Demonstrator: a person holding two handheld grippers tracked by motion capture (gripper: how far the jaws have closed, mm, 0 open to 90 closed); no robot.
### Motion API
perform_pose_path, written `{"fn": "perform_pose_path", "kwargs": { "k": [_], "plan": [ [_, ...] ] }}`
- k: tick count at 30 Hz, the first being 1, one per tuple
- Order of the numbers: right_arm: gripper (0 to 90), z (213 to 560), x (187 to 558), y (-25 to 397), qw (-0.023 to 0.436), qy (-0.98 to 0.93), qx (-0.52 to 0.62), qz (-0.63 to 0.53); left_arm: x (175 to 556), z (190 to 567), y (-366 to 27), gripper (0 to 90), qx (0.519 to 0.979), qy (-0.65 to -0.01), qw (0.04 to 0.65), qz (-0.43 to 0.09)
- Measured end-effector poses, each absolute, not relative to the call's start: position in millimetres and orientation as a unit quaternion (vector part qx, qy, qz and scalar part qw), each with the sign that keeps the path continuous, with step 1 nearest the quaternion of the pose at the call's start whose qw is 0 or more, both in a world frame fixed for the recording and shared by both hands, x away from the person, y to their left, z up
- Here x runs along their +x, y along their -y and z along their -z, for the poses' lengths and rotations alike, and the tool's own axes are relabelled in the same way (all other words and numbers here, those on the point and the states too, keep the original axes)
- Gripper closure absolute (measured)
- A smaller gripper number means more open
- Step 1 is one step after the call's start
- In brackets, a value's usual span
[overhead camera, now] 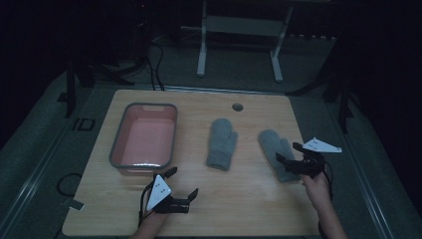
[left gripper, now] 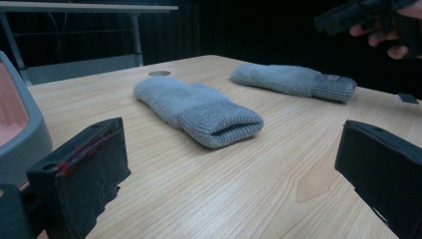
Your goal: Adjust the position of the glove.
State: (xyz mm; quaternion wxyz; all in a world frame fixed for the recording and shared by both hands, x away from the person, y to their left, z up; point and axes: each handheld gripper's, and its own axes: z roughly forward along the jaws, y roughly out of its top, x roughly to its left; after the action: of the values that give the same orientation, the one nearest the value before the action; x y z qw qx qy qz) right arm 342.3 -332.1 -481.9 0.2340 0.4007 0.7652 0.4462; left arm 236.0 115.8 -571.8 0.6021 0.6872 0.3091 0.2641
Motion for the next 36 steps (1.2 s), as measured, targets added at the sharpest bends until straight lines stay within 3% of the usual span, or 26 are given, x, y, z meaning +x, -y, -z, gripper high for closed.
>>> {"fn": "perform_pose_path", "kwargs": {
  "k": [15,23,36],
  "plan": [
    [13.2,469,389,264,0.194,-0.794,0.349,-0.458,236,572,-116,0.6,0.688,-0.309,0.601,-0.264],
    [15.4,484,414,219,0.158,-0.825,0.315,-0.442,235,572,-115,0.6,0.69,-0.307,0.6,-0.265],
    [22.1,510,449,166,0.148,-0.843,0.301,-0.421,234,572,-115,0.6,0.694,-0.302,0.598,-0.266]
  ]
}}
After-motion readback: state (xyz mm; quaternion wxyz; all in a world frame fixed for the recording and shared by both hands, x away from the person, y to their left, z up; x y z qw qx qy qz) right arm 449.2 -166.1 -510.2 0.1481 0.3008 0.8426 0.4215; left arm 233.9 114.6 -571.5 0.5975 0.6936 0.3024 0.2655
